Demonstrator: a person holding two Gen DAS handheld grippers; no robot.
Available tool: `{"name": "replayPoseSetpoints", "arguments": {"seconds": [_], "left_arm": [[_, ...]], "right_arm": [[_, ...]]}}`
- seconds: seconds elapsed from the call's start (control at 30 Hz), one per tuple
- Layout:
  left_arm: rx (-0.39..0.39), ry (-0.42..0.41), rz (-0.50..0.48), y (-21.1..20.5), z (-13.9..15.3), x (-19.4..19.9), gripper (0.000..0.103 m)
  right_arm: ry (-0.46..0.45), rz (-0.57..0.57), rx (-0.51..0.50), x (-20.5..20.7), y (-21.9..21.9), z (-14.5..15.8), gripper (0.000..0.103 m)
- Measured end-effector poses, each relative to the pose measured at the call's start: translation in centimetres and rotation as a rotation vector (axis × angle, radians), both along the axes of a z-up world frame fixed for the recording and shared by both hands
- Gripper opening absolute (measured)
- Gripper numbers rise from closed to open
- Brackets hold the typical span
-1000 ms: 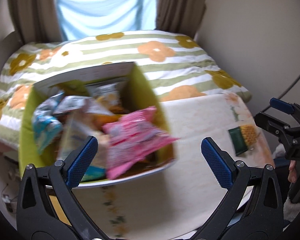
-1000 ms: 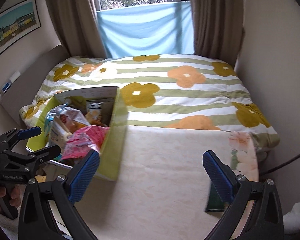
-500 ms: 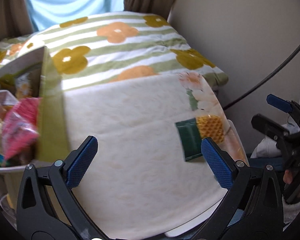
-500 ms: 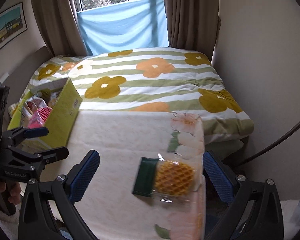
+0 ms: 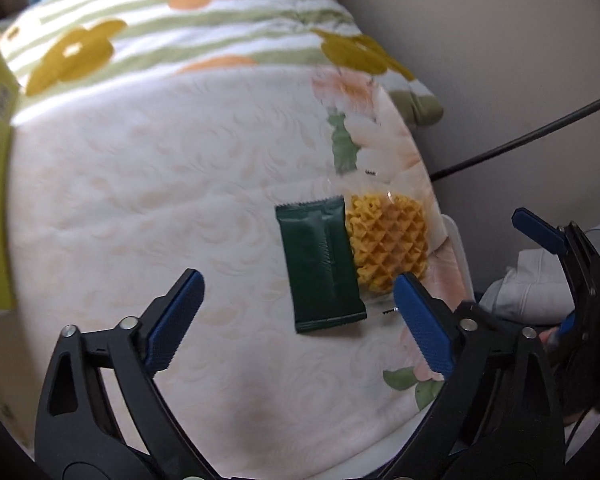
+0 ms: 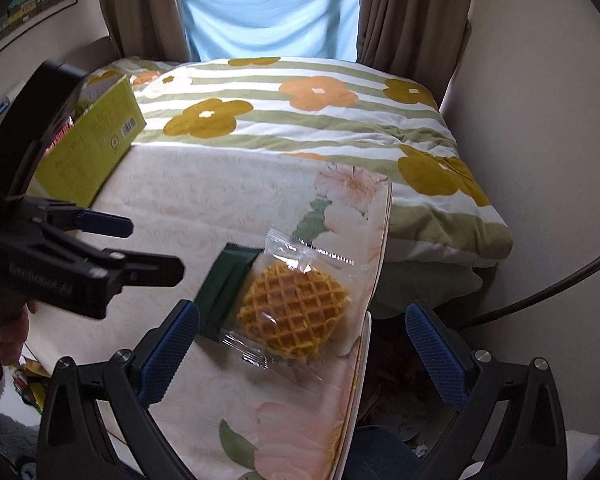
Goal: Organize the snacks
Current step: 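Grasp the dark green bar with the left tool while the right tool grasps the waffle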
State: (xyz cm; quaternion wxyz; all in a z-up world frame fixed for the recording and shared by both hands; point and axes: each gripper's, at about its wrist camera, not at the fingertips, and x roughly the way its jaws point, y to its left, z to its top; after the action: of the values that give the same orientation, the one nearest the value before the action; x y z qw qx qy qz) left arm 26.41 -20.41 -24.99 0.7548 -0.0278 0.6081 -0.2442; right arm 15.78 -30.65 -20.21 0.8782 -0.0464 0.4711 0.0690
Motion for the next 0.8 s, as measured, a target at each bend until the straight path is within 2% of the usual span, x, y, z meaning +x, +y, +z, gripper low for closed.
{"name": "replayPoseSetpoints", "arguments": {"seconds": [0.1,0.2,0.3,0.43,0.63,0.8], "left_arm": [[0.009,0.040,-0.020,-1.1,-2.1,0.6,0.088],[0.019,0.065,-0.032,-1.7,-3.6,1.0,0.073],[0.037,0.048,-0.044,-2.1,-3.9,1.1,0.072],[0.114,0.003,-0.097,-3.3,-4.0,1.0,0.072],[0.196,-0.032,-0.119,-2.7,-3.9,1.5,0.072],[0.199,-0.023,-0.139,-2.3,-4.0,1.7,0.072]], "right_arm": [[0.005,0.014,-0.018,0.0,0.2,-1.4,0.103],[0.029,0.020,-0.026,0.2,0.4,-2.6,0.103],[0.038,0.027,-0.019,0.2,0.7,-3.4,0.103],[0.047,0.025,-0.023,0.3,1.1,-3.8,0.103],[0.058,0.038,-0.029,0.7,1.9,-4.3,0.103],[0.062,0.024,-0.020,0.4,2.6,-4.5,0.103]]}}
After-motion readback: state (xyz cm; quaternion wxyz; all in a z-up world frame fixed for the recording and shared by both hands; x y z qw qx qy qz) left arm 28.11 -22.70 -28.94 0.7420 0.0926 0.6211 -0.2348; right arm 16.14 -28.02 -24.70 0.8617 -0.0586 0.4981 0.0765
